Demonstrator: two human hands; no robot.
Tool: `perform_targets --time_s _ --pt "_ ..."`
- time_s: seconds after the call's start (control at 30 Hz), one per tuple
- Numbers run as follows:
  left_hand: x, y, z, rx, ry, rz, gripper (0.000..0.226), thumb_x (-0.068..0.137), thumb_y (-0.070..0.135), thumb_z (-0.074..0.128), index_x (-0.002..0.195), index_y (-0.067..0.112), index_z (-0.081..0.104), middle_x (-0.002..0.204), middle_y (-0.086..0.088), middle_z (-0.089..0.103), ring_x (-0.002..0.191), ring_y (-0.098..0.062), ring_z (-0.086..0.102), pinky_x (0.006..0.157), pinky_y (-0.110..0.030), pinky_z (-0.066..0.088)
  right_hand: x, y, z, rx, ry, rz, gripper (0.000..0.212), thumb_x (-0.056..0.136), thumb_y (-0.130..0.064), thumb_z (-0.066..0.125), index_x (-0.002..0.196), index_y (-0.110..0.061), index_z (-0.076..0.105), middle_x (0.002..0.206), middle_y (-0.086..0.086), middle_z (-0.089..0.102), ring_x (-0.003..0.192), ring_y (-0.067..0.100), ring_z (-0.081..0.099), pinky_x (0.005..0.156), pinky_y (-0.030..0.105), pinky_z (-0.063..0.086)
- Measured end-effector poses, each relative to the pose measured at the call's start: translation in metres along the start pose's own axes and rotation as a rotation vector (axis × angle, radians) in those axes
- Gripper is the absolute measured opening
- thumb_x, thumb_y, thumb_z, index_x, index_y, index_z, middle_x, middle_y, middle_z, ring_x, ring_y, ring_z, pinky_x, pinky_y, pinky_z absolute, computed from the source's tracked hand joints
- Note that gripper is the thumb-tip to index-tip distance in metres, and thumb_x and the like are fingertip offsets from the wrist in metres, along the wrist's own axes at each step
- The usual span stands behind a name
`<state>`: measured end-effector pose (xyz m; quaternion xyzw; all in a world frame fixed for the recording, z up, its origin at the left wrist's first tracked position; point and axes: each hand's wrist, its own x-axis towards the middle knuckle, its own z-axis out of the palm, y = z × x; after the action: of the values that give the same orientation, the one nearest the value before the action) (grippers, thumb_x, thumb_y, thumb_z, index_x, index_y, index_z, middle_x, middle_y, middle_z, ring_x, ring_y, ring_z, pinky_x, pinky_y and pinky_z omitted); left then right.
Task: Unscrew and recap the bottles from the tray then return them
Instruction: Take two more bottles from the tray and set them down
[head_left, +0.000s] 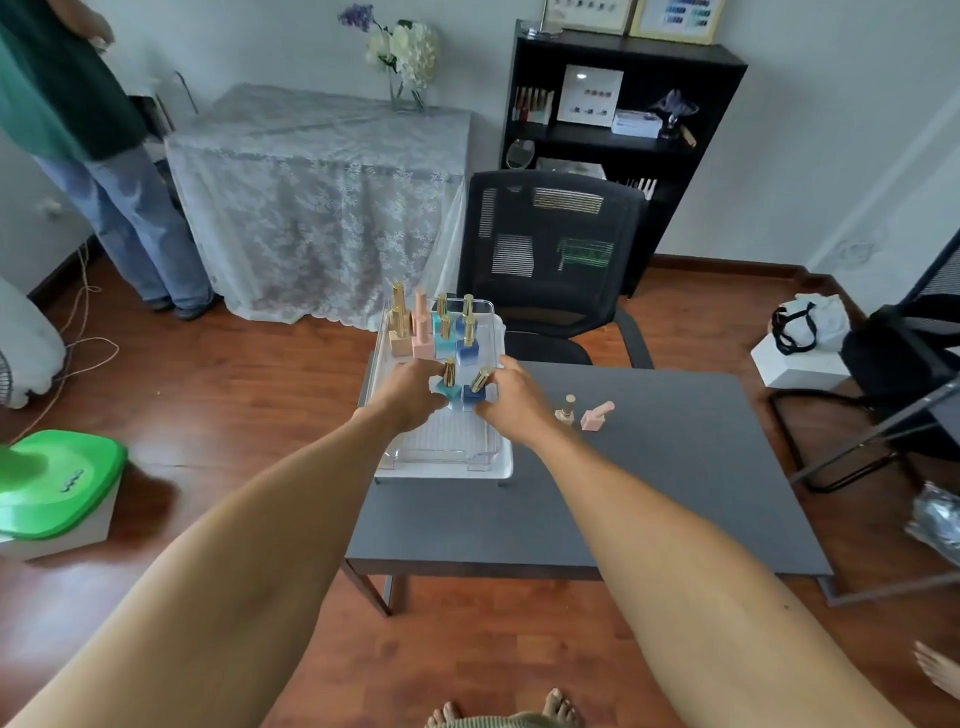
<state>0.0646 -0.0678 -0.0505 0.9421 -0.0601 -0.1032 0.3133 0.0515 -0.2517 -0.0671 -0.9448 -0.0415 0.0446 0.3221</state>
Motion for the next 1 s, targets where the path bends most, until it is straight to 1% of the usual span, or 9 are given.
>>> perform_targets --time_s 0.13,0.27,0.37,0.5,0.6,0.67,0.83,0.93,1.0 --pt "0.003 -0.004 -0.001 -0.010 0.011 0.024 0.032 0.087 0.016 0.079 0.118 0.014 0.069 0.134 -0.010 0.062 0.116 -0.028 0.057 0.094 -0.033 0.045 0.006 0.000 0.003 -0.019 0.025 0.025 0.031 0.089 -0.023 0.079 0.119 -0.014 0.073 0.133 0.005 0.058 0.112 0.029 0.062 0.094 0.050 0.057" --pt "0.001 -0.009 -0.003 -0.015 0.012 0.019 0.035 0.085 0.020 0.081 0.118 0.014 0.069 0.129 -0.008 0.063 0.106 -0.021 0.056 0.087 -0.030 0.044 0.008 0.001 0.007 0.004 0.028 0.047 0.033 0.089 -0.029 0.080 0.118 -0.015 0.072 0.140 0.003 0.056 0.114 0.028 0.062 0.095 0.050 0.057" --pt "0.001 -0.009 -0.009 -0.025 0.027 0.024 0.034 0.085 0.018 0.081 0.116 0.011 0.069 0.122 -0.006 0.068 0.103 -0.022 0.063 0.087 -0.029 0.051 0.010 -0.002 0.005 0.047 0.051 0.049 0.032 0.088 -0.035 0.080 0.111 -0.014 0.073 0.145 0.001 0.053 0.114 0.027 0.063 0.095 0.049 0.056" --pt "0.002 -0.005 -0.021 -0.046 0.084 0.048 0.027 0.085 0.016 0.080 0.109 0.014 0.070 0.106 -0.002 0.067 0.086 -0.013 0.059 0.064 -0.015 0.040 0.012 -0.012 -0.009 0.176 0.132 0.009 0.019 0.089 -0.035 0.079 0.091 -0.018 0.072 0.126 0.001 0.058 0.100 0.016 0.061 0.084 0.036 0.055" --pt "0.003 0.003 -0.030 -0.043 0.127 0.075 0.028 0.086 0.017 0.080 0.112 0.013 0.069 0.104 -0.002 0.068 0.090 -0.019 0.062 0.075 -0.024 0.045 0.011 -0.020 -0.027 0.266 0.201 0.019 0.022 0.089 -0.039 0.077 0.078 -0.031 0.060 0.102 -0.002 0.060 0.082 0.009 0.057 0.066 0.025 0.044" --pt "0.005 0.010 -0.036 -0.043 0.155 0.100 0.027 0.086 0.016 0.080 0.111 0.012 0.070 0.105 -0.005 0.069 0.093 -0.023 0.064 0.078 -0.028 0.045 0.011 -0.019 -0.040 0.311 0.221 0.052 0.016 0.092 -0.035 0.073 0.084 -0.029 0.060 0.090 -0.008 0.064 0.078 0.006 0.058 0.061 0.026 0.043" --pt "0.010 0.035 -0.043 -0.016 0.174 0.173 0.028 0.086 0.022 0.080 0.110 0.014 0.069 0.106 -0.006 0.066 0.093 -0.025 0.063 0.083 -0.037 0.052 0.007 -0.008 -0.069 0.369 0.290 0.108 0.013 0.096 -0.026 0.068 0.104 -0.017 0.066 0.095 -0.003 0.074 0.084 0.015 0.072 0.069 0.031 0.054" --pt "0.015 0.049 -0.041 -0.006 0.202 0.205 0.025 0.085 0.029 0.081 0.105 0.021 0.068 0.102 -0.001 0.066 0.092 -0.021 0.061 0.073 -0.028 0.046 0.001 0.004 -0.083 0.343 0.342 0.133 0.008 0.092 -0.021 0.071 0.099 -0.019 0.067 0.084 -0.008 0.071 0.077 0.012 0.069 0.060 0.026 0.048" --pt "0.018 0.061 -0.036 -0.010 0.213 0.212 0.022 0.084 0.033 0.081 0.099 0.025 0.067 0.096 0.004 0.067 0.092 -0.021 0.060 0.083 -0.031 0.047 -0.004 0.014 -0.092 0.332 0.359 0.162 0.011 0.089 -0.019 0.074 0.096 -0.021 0.065 0.082 -0.010 0.068 0.074 0.010 0.066 0.057 0.024 0.046"
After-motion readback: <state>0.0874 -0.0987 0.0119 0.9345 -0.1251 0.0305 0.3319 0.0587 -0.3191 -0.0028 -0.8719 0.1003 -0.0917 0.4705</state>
